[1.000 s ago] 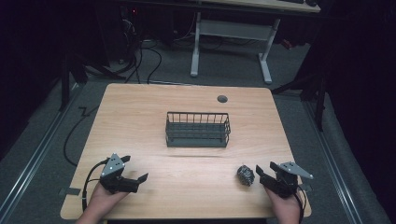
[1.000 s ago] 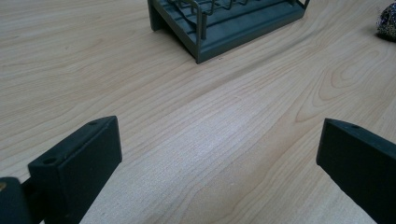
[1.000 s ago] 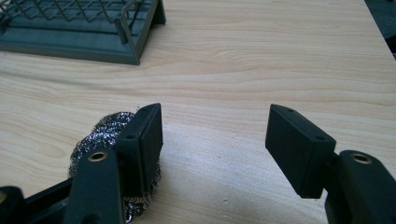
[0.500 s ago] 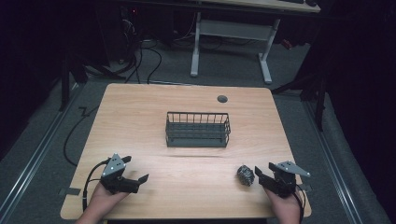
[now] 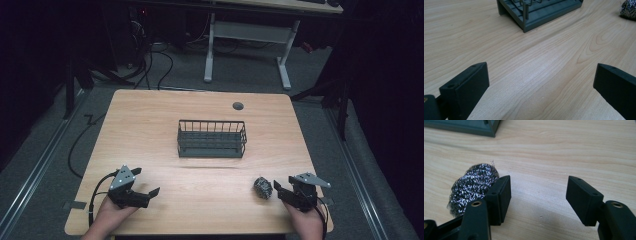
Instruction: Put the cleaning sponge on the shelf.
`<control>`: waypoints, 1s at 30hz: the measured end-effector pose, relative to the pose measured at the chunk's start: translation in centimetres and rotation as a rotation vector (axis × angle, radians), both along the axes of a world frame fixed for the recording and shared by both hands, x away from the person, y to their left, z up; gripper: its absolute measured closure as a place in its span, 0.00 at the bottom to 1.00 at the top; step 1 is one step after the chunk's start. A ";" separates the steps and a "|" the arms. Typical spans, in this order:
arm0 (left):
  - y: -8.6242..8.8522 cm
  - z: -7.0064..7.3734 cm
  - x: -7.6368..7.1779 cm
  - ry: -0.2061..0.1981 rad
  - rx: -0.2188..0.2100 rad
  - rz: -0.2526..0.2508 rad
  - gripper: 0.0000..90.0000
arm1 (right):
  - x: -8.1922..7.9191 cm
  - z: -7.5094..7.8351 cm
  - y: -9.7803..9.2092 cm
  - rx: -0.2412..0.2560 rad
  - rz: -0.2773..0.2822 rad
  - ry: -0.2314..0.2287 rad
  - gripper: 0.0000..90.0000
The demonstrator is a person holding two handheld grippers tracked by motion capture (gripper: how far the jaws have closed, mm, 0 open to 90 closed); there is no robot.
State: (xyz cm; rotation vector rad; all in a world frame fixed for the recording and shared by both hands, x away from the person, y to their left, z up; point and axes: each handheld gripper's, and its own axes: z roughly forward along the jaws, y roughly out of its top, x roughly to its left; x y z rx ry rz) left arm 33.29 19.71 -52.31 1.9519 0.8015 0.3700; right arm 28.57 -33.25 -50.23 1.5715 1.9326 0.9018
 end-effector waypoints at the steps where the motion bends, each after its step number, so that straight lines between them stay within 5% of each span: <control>1: 0.0 0.0 0.0 0.000 0.000 0.000 0.01 | 0.0 0.0 0.0 0.000 0.000 0.000 0.40; 12: -0.1 -0.2 0.0 0.007 0.000 -0.005 0.01 | 1.5 1.7 1.0 -0.084 0.059 0.137 0.39; 20: -0.3 -0.2 -0.1 0.008 0.002 -0.017 0.01 | 2.9 2.5 0.8 -0.059 0.083 0.292 0.38; 30: -0.3 -0.2 -0.1 0.008 0.001 -0.022 0.01 | 3.1 3.3 0.8 -0.130 0.112 0.409 0.38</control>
